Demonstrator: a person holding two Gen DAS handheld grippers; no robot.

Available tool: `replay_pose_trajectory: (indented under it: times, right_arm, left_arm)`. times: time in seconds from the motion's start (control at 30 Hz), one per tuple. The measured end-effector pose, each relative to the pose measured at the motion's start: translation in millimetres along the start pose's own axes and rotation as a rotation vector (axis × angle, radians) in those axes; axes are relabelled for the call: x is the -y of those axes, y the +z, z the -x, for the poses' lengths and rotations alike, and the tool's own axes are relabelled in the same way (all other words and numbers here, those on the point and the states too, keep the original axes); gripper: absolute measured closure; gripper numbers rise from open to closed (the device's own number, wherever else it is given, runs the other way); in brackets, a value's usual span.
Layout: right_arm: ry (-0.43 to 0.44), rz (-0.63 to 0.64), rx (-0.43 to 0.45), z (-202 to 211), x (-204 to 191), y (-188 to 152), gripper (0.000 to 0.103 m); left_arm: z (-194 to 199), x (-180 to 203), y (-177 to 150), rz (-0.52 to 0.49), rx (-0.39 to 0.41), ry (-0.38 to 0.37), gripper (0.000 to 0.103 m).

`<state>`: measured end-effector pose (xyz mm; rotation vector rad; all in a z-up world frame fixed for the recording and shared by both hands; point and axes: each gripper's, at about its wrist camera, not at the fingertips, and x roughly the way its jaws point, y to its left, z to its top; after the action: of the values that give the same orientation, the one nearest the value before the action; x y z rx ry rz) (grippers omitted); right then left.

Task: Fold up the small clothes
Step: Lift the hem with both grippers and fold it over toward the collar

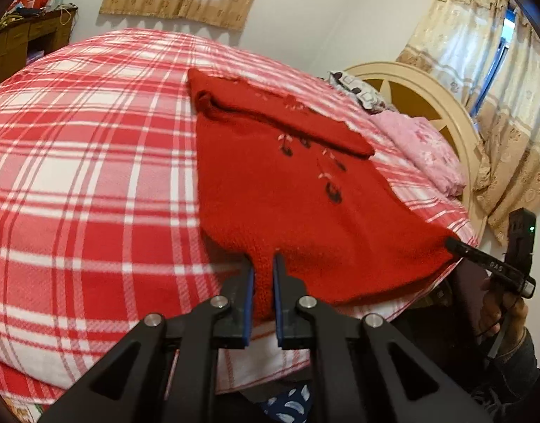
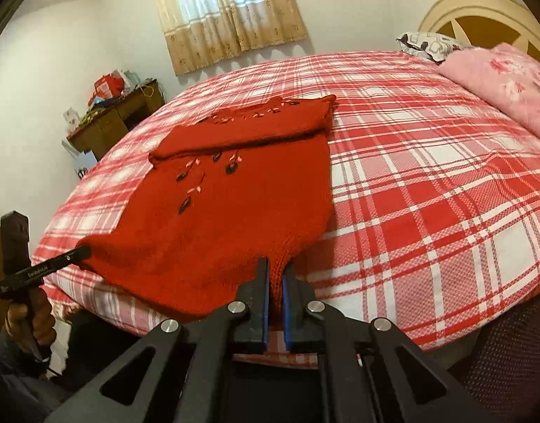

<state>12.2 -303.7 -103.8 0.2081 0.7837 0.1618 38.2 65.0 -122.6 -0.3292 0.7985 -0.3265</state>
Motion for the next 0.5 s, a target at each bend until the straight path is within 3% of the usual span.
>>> replay_pose_trajectory:
  times: [0.23, 0.5]
  right_arm:
    - [0.038, -0.032, 0.078, 13, 1, 30, 0.098]
    - [0.056, -0.021, 0.159, 10, -5, 84, 0.098]
  left_arm:
    - [2, 5, 24, -0.013, 0.034, -0.035, 0.093]
    - [-1, -9, 62, 0.073, 0.069, -0.076, 0.094]
